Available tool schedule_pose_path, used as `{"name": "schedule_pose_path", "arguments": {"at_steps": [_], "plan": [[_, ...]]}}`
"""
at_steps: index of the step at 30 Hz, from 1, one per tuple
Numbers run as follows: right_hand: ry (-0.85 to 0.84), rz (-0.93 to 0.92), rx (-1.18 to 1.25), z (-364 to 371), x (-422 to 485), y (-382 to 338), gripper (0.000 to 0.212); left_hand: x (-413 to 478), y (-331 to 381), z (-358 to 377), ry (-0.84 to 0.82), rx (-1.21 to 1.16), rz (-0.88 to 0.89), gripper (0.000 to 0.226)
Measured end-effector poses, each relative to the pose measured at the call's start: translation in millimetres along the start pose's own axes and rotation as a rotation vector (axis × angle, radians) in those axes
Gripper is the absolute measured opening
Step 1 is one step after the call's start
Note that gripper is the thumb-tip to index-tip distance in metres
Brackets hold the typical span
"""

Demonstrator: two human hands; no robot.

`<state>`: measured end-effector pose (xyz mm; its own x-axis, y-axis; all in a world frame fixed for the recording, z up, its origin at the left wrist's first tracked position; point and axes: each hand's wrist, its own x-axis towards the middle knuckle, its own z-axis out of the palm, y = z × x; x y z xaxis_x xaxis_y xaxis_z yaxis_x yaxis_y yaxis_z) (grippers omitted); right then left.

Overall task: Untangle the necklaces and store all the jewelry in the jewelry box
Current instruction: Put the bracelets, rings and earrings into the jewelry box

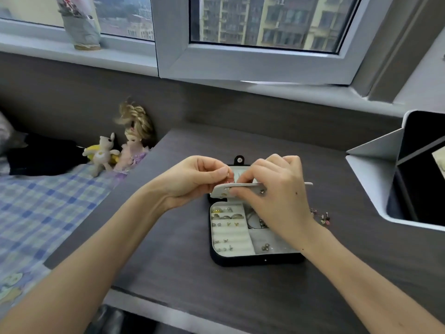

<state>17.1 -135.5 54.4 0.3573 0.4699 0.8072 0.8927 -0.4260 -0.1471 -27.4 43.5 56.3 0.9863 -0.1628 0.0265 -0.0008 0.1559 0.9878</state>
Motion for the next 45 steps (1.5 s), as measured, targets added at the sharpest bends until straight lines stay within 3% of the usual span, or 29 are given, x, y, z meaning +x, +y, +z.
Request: {"name": "schedule_pose_path", "arguments": {"at_steps": [8, 20, 34, 38, 45], "plan": [[0.113, -0.052, -0.02, 3, -12, -2, 0.034, 2, 0, -5, -0.063, 0.113, -0.044, 0.017], [0.14, -0.033, -0.035, 5, -14, -3, 0.035, 2, 13, -8, -0.158, 0.304, -0.062, 0.014], [0.133, -0.02, -0.022, 6, -13, -2, 0.04, 6, 16, -9, -0.189, 0.334, -0.073, 0.018], [0.138, -0.023, -0.03, 6, -14, -3, 0.041, 4, 26, -6, -0.183, 0.482, -0.052, 0.005], [0.182, -0.052, -0.064, 9, -12, -3, 0.043, 4, 42, 1, -0.202, 0.672, -0.005, 0.004]]}}
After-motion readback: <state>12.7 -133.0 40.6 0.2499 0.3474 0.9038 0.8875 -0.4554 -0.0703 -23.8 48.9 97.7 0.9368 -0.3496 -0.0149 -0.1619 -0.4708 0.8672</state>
